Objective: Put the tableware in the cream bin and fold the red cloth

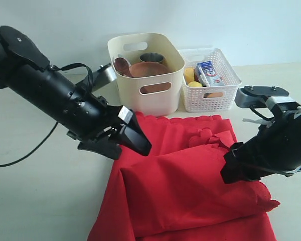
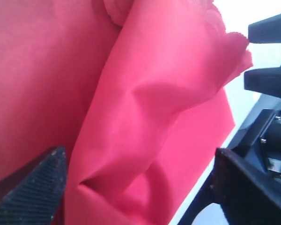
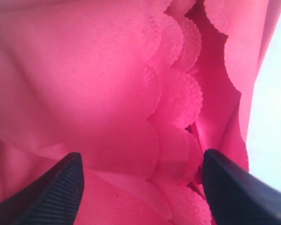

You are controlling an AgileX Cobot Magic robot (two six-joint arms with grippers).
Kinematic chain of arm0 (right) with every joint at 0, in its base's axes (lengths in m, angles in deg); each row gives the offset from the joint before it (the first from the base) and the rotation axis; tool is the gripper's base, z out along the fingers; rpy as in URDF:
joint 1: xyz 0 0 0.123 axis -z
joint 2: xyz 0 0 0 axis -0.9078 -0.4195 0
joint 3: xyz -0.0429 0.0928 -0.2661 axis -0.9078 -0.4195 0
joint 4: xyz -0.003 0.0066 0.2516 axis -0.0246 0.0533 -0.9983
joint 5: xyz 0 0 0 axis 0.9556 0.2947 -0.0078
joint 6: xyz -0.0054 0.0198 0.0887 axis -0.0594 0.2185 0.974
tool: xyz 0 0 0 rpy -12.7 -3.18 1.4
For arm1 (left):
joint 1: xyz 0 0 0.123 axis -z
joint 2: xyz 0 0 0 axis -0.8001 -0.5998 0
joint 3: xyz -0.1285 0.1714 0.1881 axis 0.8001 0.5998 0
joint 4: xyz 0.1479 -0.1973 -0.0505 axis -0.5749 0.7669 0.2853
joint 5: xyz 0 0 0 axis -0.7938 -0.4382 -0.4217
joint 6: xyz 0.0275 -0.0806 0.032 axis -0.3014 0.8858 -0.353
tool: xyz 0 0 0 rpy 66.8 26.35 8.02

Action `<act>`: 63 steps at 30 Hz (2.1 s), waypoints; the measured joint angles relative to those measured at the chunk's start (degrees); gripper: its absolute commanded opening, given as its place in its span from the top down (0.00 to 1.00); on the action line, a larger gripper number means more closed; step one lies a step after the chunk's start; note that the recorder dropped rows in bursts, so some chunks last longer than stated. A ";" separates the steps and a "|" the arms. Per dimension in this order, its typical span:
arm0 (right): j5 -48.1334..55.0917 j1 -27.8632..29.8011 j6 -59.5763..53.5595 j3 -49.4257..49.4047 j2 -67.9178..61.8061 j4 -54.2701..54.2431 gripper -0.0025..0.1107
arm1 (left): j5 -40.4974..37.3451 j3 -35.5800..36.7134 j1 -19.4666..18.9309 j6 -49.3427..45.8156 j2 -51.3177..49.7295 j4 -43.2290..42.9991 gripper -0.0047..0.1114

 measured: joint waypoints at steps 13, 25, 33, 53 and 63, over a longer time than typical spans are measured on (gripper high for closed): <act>-0.10 0.00 0.00 0.00 0.00 0.00 0.38 | -1.33 0.00 0.00 -2.57 -5.57 0.92 0.27; -0.44 0.00 -0.12 0.03 0.00 0.00 0.38 | -9.72 0.00 1.03 -7.83 -5.57 2.48 0.36; 0.18 0.05 -0.22 1.67 2.65 0.40 0.38 | -12.94 0.00 1.52 -12.49 -5.57 4.93 0.36; -2.05 5.36 5.16 1.67 -3.21 6.16 0.38 | -13.27 6.74 9.39 -13.40 3.58 -1.46 0.37; -12.67 5.36 8.61 1.67 -10.00 7.34 0.38 | -13.41 10.91 12.16 -13.59 4.96 -1.81 0.37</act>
